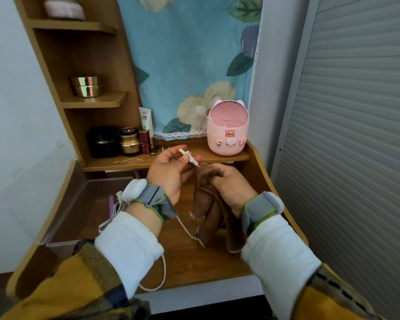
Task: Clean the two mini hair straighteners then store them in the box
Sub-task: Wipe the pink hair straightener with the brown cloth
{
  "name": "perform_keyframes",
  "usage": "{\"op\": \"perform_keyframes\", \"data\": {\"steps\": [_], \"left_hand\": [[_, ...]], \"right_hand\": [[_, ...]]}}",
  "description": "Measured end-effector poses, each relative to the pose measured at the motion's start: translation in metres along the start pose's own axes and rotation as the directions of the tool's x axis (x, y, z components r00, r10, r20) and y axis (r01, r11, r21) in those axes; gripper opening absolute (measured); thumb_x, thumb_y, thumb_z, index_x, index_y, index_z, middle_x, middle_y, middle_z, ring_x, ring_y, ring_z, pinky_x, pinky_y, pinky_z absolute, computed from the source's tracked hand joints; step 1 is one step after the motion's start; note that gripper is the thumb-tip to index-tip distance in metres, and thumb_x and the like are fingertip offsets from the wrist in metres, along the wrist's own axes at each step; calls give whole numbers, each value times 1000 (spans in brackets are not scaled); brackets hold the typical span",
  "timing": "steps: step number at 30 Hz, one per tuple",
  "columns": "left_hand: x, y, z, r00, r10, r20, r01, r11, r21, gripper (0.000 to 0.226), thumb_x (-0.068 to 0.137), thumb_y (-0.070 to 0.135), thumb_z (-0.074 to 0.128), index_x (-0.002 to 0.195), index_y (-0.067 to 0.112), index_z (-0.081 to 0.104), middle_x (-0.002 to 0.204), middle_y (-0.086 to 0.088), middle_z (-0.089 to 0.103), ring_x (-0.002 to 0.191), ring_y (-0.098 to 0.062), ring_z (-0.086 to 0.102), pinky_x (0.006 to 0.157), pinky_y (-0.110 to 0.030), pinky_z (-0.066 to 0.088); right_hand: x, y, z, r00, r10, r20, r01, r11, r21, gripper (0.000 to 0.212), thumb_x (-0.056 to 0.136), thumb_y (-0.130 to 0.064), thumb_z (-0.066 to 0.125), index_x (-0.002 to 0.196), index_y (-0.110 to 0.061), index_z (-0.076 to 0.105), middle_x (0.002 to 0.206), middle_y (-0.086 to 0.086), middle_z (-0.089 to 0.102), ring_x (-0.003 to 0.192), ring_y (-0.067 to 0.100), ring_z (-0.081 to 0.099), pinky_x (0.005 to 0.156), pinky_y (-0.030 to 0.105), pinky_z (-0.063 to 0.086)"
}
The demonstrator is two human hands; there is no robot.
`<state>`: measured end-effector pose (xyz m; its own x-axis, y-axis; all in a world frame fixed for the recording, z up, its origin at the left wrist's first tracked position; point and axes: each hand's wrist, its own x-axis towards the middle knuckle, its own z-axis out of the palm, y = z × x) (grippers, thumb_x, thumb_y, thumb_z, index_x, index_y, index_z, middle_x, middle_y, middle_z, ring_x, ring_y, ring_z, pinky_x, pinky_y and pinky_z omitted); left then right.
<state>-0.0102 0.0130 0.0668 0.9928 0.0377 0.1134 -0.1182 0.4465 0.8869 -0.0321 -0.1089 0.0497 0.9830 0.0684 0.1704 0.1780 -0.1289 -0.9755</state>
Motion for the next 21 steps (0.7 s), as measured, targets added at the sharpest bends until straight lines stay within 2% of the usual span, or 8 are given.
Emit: {"op": "perform_keyframes", "data": {"steps": [4,8,12,14,15,17,19,21], "left_hand": [[16,29,-17,979,34,-202,-75,977,-201,19,95,-6,39,97,6,53,87,-12,57,78,-20,63,76,-40,59],[34,55,-54,934,116,-338,-202,952,-229,19,96,-5,38,92,8,52,85,-11,55,77,-20,62,86,-44,53],[35,52,-55,927,183,-328,-273,928,-254,29,95,-6,35,116,11,47,76,-6,46,60,-13,50,54,-25,51],[25,49,-45,944,288,-162,-285,958,38,42,88,-11,40,117,18,49,81,-3,45,56,-9,42,42,-16,38],[18,48,-38,955,296,5,-286,919,271,43,87,-8,45,116,22,51,87,-1,48,58,-9,42,43,-15,36],[3,42,-22,935,125,332,-333,633,699,33,88,10,59,115,28,54,98,8,57,63,-4,48,52,-16,41],[-3,31,-10,880,-64,470,-433,297,851,33,87,29,62,119,28,54,101,11,59,75,-1,54,63,-13,41],[-3,28,-4,876,-127,465,-432,220,875,31,89,33,59,119,25,56,97,10,58,84,-5,55,62,-8,37]], "right_hand": [[-7,1,-27,998,62,6,-62,997,-35,28,93,2,44,101,-17,64,91,-1,65,87,11,61,86,25,49],[-15,14,-53,989,125,-75,-128,991,-36,29,93,0,44,95,-20,65,93,6,64,88,17,61,87,31,50],[-14,13,-53,987,97,-131,-102,994,-35,31,94,-3,43,94,-27,63,92,2,64,89,16,61,85,29,51],[-13,7,-47,996,27,-83,-32,998,-59,32,94,-2,43,90,-29,61,89,-1,64,85,12,61,79,22,52],[-13,3,-43,999,2,-51,-5,998,-60,33,94,0,43,91,-27,61,88,-3,64,84,9,60,76,18,52],[-11,-5,-34,999,-40,16,41,998,-50,32,92,4,45,98,-21,63,86,-4,64,82,9,61,74,14,51],[-7,-10,-27,995,-77,57,80,996,-45,30,90,5,47,98,-18,65,86,0,66,82,12,62,76,19,52],[-4,-14,-26,993,-94,65,98,993,-60,30,89,4,50,92,-20,67,84,1,67,80,12,63,77,24,54]]}}
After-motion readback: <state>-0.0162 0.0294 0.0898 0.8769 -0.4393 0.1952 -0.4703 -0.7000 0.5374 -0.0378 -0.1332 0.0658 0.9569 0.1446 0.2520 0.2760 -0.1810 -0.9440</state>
